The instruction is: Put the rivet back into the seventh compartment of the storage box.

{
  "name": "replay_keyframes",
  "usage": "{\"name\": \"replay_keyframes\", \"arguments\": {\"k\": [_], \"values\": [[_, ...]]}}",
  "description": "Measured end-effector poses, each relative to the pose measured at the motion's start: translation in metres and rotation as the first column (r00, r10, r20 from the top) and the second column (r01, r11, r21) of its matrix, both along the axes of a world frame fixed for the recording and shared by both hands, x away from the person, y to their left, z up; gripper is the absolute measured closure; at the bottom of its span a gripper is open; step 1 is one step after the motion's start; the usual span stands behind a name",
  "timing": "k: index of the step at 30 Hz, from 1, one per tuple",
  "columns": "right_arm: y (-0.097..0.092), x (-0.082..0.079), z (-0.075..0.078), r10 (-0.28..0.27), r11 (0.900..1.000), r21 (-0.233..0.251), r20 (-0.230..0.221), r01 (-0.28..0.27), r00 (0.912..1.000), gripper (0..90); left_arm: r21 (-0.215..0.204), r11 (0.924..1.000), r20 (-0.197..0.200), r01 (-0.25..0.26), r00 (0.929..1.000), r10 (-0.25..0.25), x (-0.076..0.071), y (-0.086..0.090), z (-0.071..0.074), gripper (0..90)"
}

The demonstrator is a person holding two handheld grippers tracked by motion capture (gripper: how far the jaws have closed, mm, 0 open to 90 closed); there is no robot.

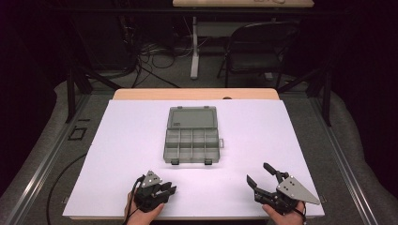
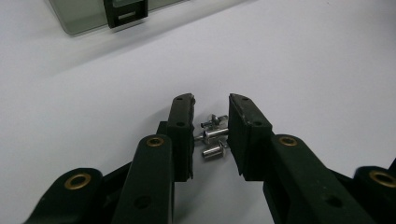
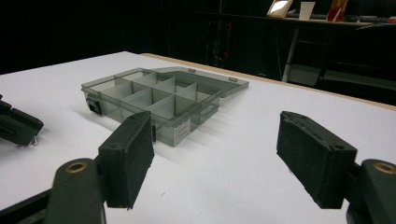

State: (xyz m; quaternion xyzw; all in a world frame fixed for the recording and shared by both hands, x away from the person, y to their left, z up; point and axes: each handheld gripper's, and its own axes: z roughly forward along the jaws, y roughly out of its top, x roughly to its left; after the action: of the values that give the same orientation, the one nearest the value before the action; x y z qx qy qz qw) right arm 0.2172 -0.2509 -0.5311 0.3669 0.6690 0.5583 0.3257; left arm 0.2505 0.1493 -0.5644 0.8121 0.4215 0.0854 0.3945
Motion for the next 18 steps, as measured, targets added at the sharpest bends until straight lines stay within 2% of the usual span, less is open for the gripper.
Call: {"name": "replay_keyframes", "arguments": {"k": [6,13,18], "values": [[0.0,0.0001,-0.0001,-0.001,1.0,0.0,-0.001,0.001,1.0,26.7,-0.012,0.9999,-0.008,-0.002,1.0,0.002,0.0002,0.0002,-0.0001,71.3],[-0.0002,0.0005,-0.0003,0.001,1.0,0.0,0.0,-0.001,1.0,26.8,-0.004,1.0,0.001,-0.007,1.0,0.007,0.0003,0.0,0.0,71.4],[-0.0006,0.0007,-0.0003,-0.002,1.0,-0.003,-0.001,0.002,1.0,26.8,-0.012,0.9999,-0.005,0.005,1.0,-0.005,0.0006,0.0015,0.0017,71.4]]}}
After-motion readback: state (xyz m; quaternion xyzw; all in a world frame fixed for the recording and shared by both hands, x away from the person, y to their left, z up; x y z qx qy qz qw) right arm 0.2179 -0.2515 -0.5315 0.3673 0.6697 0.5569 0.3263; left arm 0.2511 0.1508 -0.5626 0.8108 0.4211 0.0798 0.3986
